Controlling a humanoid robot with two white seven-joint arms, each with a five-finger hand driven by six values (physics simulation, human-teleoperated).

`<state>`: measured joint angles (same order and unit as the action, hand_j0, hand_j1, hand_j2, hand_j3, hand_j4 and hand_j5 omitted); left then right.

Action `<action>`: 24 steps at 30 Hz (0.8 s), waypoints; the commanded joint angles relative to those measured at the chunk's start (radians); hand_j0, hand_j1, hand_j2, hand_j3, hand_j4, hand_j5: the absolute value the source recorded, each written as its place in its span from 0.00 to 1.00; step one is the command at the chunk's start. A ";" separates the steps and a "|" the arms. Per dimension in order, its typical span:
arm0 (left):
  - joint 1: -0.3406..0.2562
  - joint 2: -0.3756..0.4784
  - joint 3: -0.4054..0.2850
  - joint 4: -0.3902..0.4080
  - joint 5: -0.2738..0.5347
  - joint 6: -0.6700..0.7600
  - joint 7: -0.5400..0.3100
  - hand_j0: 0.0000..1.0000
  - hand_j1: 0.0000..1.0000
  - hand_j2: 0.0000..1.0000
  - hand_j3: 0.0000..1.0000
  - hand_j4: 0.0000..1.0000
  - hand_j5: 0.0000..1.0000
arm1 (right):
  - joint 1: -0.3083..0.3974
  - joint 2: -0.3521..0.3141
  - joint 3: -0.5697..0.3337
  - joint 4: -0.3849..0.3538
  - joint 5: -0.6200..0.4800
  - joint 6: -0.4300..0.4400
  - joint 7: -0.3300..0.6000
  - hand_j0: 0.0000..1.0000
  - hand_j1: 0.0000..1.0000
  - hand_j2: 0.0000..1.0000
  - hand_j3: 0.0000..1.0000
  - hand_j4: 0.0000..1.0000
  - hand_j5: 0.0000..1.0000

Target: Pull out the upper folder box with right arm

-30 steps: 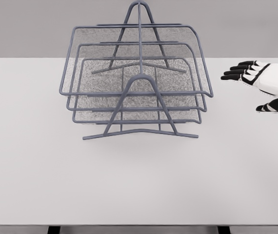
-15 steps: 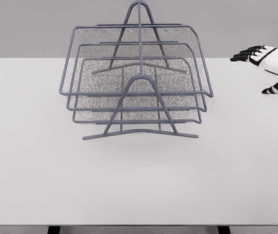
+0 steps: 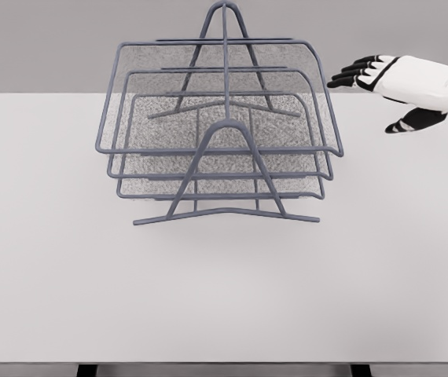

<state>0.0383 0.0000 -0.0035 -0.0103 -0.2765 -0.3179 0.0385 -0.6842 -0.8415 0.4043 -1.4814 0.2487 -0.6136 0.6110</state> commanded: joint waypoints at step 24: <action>0.000 0.000 0.000 0.000 0.000 0.000 0.000 1.00 1.00 1.00 1.00 1.00 1.00 | 0.017 0.005 0.093 0.009 0.020 0.003 0.000 1.00 1.00 1.00 1.00 1.00 1.00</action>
<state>0.0383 0.0000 -0.0036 -0.0105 -0.2765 -0.3178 0.0385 -0.6657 -0.8317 0.4964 -1.4721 0.2728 -0.6139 0.6114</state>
